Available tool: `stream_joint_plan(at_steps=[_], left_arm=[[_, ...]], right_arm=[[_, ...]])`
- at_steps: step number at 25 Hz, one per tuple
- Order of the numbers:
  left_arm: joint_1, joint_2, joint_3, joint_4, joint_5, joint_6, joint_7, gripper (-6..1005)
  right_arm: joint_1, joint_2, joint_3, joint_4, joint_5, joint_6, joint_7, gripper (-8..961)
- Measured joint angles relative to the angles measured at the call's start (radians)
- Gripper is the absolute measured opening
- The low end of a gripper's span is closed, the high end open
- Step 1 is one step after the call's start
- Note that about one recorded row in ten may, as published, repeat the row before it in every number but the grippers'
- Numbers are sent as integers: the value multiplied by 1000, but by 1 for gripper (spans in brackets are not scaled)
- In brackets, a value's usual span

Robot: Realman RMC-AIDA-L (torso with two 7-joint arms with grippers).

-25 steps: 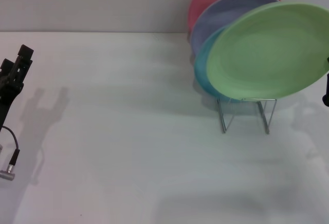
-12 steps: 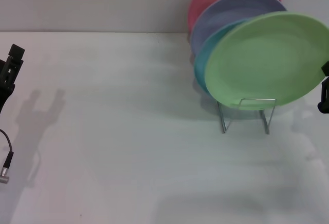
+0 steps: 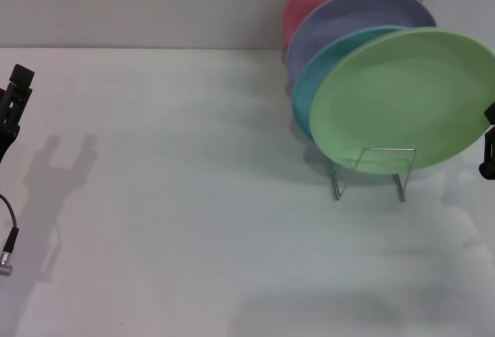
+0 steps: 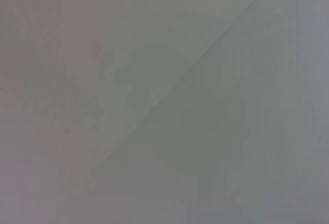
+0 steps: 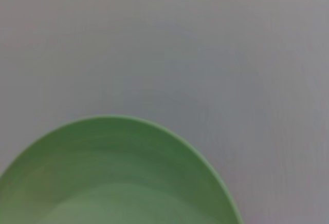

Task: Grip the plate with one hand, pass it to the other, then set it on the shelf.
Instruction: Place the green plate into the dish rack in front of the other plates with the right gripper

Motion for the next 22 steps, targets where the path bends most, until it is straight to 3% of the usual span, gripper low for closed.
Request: stream_joint_plan(at_steps=[6,10,17,21,22], left_arm=[[-1,0,0,0,0,12,-9,860],[-2,0,0,0,0,17,-9,860],[-1,0,-6,0,0,17,-9,860],[-3,0,-8,0,0,20,-9,860],[-3,0,-8,0,0,20,-9,860]], right_arm=[[6,-2,-35,0,-1,9,0,15],[7,-3,-43,0,-2,2,0,175],[0,-4,-65,-1,-3,-58,9,190],[-17,-5,-65,-7,-3,-114,21,235],[-17,-5,-65,-7,-3,-114,21,290]])
